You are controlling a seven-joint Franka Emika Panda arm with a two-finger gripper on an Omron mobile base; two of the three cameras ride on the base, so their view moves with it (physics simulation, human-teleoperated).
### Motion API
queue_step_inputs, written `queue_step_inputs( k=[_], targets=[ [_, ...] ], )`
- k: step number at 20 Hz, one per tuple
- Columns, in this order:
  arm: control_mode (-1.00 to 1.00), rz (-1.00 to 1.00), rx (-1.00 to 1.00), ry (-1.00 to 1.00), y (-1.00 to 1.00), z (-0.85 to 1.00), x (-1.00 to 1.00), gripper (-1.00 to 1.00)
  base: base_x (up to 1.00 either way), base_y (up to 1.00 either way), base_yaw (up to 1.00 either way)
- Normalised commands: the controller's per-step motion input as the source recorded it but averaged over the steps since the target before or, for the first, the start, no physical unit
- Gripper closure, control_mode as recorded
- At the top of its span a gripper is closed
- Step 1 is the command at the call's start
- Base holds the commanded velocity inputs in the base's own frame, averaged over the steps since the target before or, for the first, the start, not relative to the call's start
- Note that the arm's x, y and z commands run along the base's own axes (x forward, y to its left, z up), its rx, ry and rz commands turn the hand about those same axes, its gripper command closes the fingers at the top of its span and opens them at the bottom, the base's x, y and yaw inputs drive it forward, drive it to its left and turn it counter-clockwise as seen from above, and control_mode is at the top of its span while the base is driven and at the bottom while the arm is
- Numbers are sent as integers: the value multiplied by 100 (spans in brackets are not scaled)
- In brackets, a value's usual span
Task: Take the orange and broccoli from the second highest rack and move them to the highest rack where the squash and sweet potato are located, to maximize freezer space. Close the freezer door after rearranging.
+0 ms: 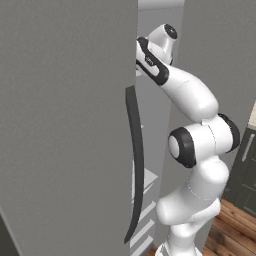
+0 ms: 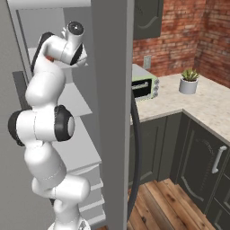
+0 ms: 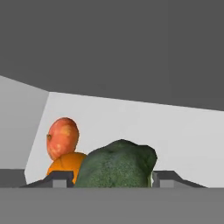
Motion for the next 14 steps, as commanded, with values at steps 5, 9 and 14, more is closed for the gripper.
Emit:
queue_step_inputs(
  k=[5, 9, 14],
  targets=[
    [-100, 0, -4, 0, 35, -20, 45, 100, 0, 0, 0],
    [-100, 0, -10, 0, 38, -27, 49, 100, 0, 0, 0],
    [-100, 0, -14, 0, 37, -38, 28, 100, 0, 0, 0]
  ],
)
